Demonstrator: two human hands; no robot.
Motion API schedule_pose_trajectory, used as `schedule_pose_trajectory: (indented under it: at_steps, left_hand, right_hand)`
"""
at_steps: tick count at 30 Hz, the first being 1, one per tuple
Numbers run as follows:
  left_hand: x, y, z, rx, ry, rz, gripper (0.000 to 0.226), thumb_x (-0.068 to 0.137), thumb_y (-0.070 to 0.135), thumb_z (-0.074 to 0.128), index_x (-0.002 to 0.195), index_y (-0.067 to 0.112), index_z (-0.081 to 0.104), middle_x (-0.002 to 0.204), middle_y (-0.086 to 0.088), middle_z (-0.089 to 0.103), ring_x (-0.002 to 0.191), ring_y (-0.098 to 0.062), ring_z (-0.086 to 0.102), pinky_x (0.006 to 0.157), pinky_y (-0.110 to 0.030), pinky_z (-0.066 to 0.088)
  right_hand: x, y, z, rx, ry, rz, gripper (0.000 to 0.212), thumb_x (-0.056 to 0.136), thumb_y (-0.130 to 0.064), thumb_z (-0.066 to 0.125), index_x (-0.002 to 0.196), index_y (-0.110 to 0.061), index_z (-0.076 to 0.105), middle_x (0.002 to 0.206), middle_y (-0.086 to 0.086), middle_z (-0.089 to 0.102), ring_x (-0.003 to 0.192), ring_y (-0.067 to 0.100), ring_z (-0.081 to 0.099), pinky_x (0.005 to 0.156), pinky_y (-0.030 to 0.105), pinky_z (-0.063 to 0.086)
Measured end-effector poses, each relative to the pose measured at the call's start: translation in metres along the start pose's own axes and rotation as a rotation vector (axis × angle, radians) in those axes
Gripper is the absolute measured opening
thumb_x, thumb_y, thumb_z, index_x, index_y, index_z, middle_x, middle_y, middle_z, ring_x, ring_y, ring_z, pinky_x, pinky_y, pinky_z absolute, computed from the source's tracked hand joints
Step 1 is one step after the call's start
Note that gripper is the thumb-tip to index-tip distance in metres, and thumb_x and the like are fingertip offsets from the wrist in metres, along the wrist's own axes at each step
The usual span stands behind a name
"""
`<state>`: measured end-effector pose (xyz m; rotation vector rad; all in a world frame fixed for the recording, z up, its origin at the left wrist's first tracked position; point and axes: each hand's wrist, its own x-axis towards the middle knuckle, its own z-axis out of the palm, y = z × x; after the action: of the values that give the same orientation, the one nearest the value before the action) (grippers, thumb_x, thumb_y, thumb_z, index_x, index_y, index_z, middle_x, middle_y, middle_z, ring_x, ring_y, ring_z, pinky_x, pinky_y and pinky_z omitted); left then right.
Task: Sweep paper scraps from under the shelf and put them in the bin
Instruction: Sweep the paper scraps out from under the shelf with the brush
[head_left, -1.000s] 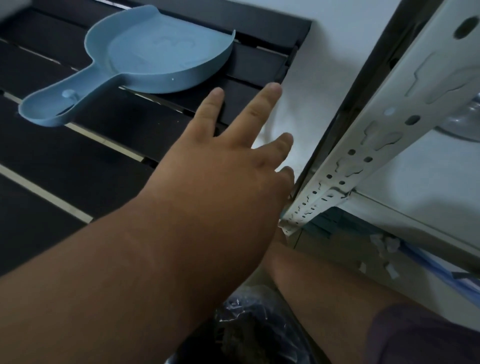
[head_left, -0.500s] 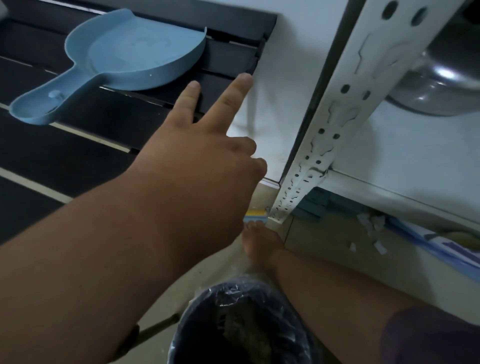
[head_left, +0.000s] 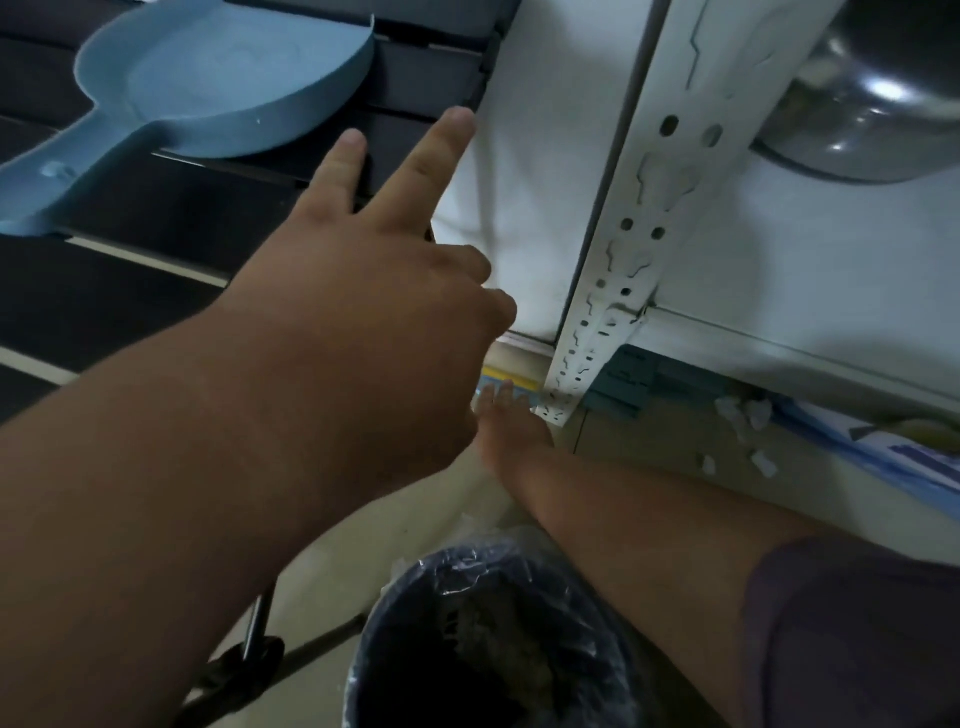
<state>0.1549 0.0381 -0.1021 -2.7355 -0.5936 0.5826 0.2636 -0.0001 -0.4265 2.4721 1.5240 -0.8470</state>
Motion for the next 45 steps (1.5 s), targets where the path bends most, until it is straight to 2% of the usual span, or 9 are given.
schedule_pose_trajectory:
  at_steps: [7,11,14,21,24,28,34,37,45]
  left_hand:
    - [-0.001,-0.001,-0.002,-0.008,-0.007,0.011,0.068,0.085,0.069,0.039,0.15,0.045,0.04,0.159,0.019,0.045,0.156,-0.036,-0.031,0.124,-0.073,0.004]
    - [0.0,0.0,-0.003,-0.019,-0.002,0.009,0.069,0.084,0.069,0.038,0.148,0.044,0.044,0.157,0.017,0.049,0.157,-0.036,-0.028,0.123,-0.074,0.004]
    - [0.001,0.0,-0.002,-0.032,0.011,0.017,0.065,0.085,0.067,0.047,0.146,0.044,0.046,0.156,0.016,0.05,0.157,-0.037,-0.027,0.123,-0.074,0.004]
    - [0.0,0.0,0.0,-0.042,0.03,0.01,0.063,0.086,0.068,0.047,0.144,0.042,0.05,0.151,0.016,0.056,0.158,-0.037,-0.025,0.123,-0.074,0.003]
    - [0.0,0.0,0.0,-0.055,0.027,0.009,0.061,0.086,0.067,0.045,0.141,0.043,0.052,0.147,0.017,0.059,0.158,-0.036,-0.025,0.123,-0.074,0.003]
    - [0.001,-0.002,0.0,-0.084,0.031,0.008,0.061,0.086,0.068,0.044,0.141,0.043,0.052,0.144,0.019,0.06,0.158,-0.033,-0.026,0.124,-0.073,0.002]
    - [-0.002,-0.003,0.0,-0.09,0.039,0.015,0.062,0.084,0.068,0.05,0.14,0.043,0.055,0.143,0.019,0.061,0.16,-0.032,-0.022,0.124,-0.073,0.004]
    - [-0.003,-0.002,0.0,-0.083,0.028,0.008,0.063,0.082,0.072,0.049,0.138,0.043,0.055,0.142,0.018,0.062,0.16,-0.032,-0.02,0.124,-0.073,0.006]
    - [-0.003,0.0,0.0,-0.102,0.053,-0.011,0.072,0.08,0.072,0.049,0.146,0.043,0.045,0.145,0.017,0.061,0.161,-0.031,-0.018,0.124,-0.072,0.006]
  right_hand:
    - [-0.009,-0.001,-0.001,-0.091,0.027,-0.061,0.057,0.103,-0.01,0.034,0.155,0.003,0.016,0.153,0.031,0.03,0.137,0.045,0.037,0.109,0.052,0.04]
    - [-0.017,-0.002,-0.001,-0.042,-0.029,-0.072,0.042,0.099,-0.009,0.039,0.14,-0.004,0.045,0.136,0.022,0.055,0.12,0.036,0.057,0.099,0.047,0.049]
    - [-0.022,-0.005,-0.002,-0.008,-0.01,-0.128,0.043,0.097,-0.008,0.041,0.138,-0.014,0.051,0.125,0.016,0.064,0.11,0.034,0.063,0.093,0.045,0.053]
    - [-0.024,-0.002,-0.018,0.067,0.15,-0.136,0.034,0.095,-0.014,0.049,0.128,-0.01,0.056,0.123,0.016,0.061,0.112,0.035,0.059,0.093,0.045,0.052]
    - [-0.02,0.0,-0.021,0.071,0.175,-0.171,0.037,0.097,-0.014,0.05,0.134,-0.01,0.051,0.128,0.016,0.056,0.113,0.034,0.057,0.091,0.044,0.053]
    - [-0.017,0.015,-0.011,0.119,0.082,-0.202,0.048,0.097,-0.011,0.048,0.144,-0.016,0.042,0.14,0.015,0.049,0.123,0.035,0.052,0.097,0.05,0.05]
    - [-0.018,0.035,0.012,-0.112,-0.033,-0.309,0.051,0.095,-0.019,0.048,0.145,-0.022,0.036,0.146,0.01,0.042,0.134,0.029,0.041,0.101,0.051,0.047]
    - [-0.021,0.043,0.017,-0.167,-0.05,-0.344,0.051,0.093,-0.031,0.059,0.141,-0.022,0.041,0.142,0.01,0.047,0.129,0.029,0.044,0.099,0.05,0.048]
    - [-0.026,0.055,0.019,-0.17,-0.029,-0.37,0.042,0.097,-0.031,0.052,0.136,-0.018,0.047,0.135,0.013,0.05,0.124,0.031,0.044,0.101,0.046,0.044]
